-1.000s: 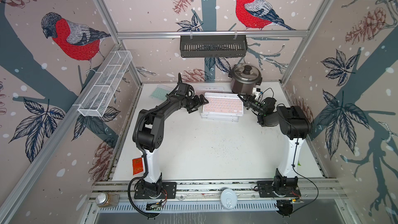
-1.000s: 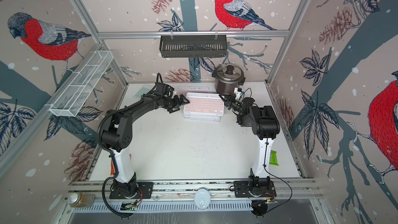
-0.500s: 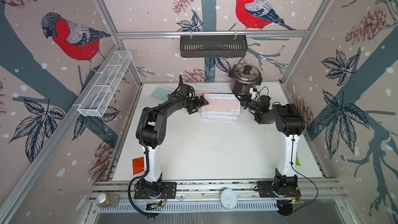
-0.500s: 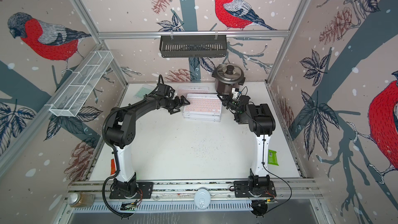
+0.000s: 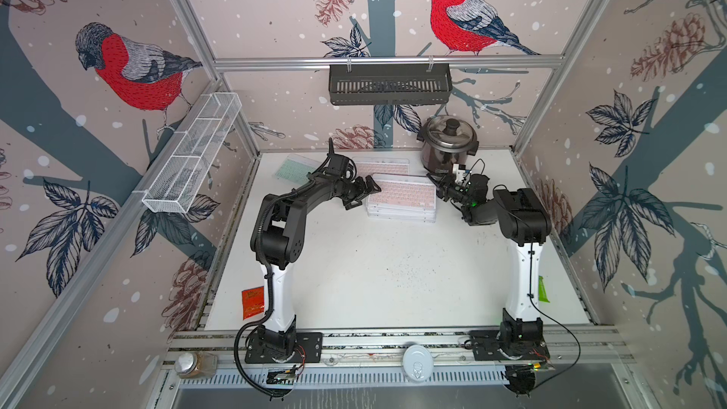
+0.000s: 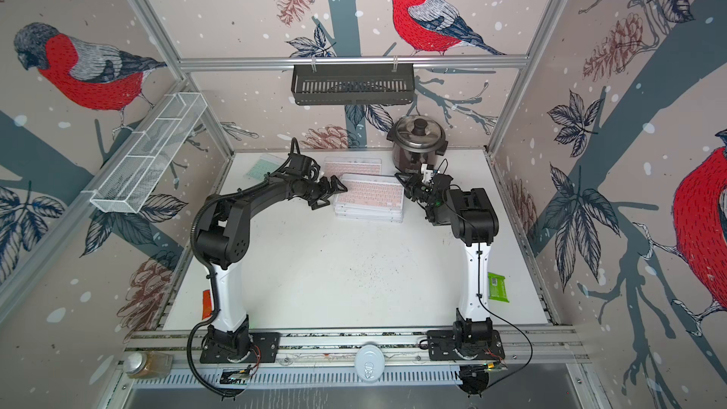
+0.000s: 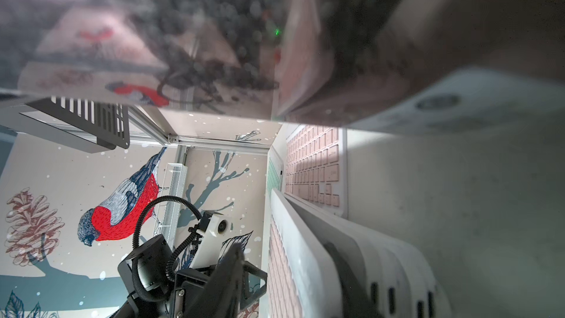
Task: Stack the numeric keypads
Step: Place the numeric keypad at the numeric keypad.
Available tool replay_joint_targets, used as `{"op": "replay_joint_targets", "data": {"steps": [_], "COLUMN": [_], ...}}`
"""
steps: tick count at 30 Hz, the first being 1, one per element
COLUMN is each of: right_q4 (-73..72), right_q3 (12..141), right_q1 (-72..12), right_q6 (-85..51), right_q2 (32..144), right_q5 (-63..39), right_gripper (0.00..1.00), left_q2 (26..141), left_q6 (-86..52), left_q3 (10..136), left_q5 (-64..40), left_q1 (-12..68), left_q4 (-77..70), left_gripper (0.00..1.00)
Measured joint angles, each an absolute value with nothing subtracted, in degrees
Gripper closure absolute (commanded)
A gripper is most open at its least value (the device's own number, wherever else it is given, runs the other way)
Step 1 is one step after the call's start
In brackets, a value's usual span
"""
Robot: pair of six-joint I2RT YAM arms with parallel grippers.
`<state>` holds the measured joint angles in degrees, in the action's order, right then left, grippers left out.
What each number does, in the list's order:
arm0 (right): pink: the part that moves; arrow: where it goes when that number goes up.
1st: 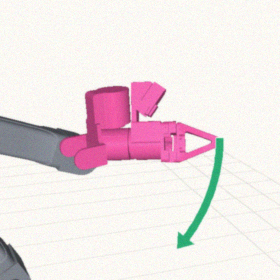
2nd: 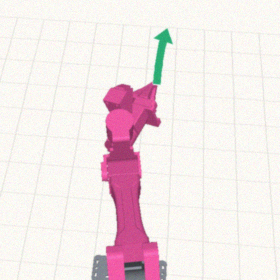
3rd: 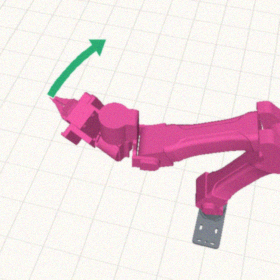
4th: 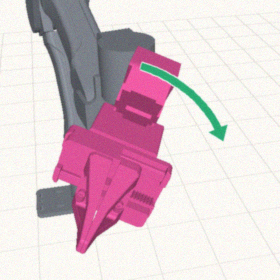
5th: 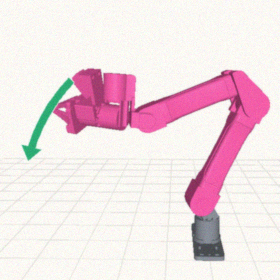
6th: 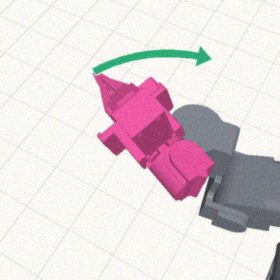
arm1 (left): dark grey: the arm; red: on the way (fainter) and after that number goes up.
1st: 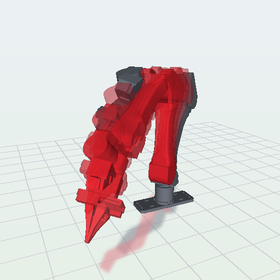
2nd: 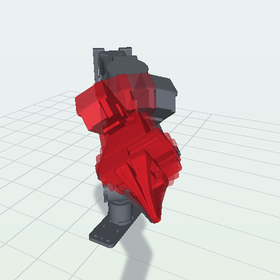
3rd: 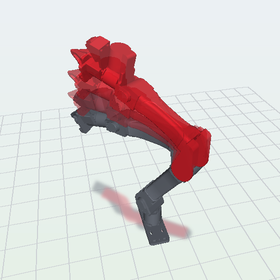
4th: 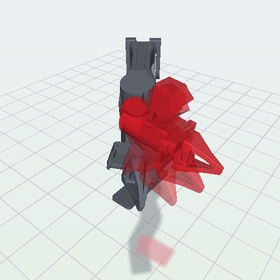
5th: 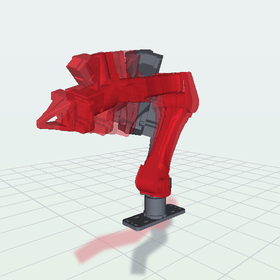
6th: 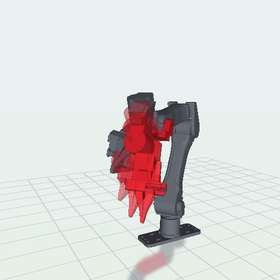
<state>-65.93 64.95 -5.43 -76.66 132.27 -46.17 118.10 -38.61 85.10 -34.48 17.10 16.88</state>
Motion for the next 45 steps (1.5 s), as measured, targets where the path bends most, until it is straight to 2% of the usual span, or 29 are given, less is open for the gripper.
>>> {"op": "replay_joint_targets", "data": {"steps": [2,6,12,19,38,45], "right_q4": [-65.3,-63.5,-58.5,-52.2,-28.4,-18.9], "right_q3": [65.2,64.9,62.9,63.9,71.3,71.6], "right_q1": [-5.4,-5.4,-5.4,-6.2,-12.1,-12.1], "right_q6": [-75.9,-74.0,-69.4,-62.9,-42.7,-40.1], "right_q2": [131.7,130.1,126.0,124.2,120.8,120.9], "right_q5": [-46.2,-46.0,-45.3,-43.6,-26.0,-20.6], "right_gripper": [0.37,0.17,0.00,0.00,0.00,0.00], "left_q2": [118.1,118.1,117.9,117.1,116.6,112.9], "left_q6": [-38.6,-38.6,-38.6,-38.6,-38.5,-35.5], "left_q3": [85.1,85.1,84.9,84.4,84.6,91.9], "left_q5": [-34.5,-34.5,-34.5,-34.5,-34.2,-27.9], "left_q1": [17.1,17.1,17.1,17.4,18.2,18.7], "left_q4": [16.9,16.9,16.9,16.9,17.9,24.3], "left_gripper": [0.01,0.01,0.01,0.01,0.01,0.01]}}
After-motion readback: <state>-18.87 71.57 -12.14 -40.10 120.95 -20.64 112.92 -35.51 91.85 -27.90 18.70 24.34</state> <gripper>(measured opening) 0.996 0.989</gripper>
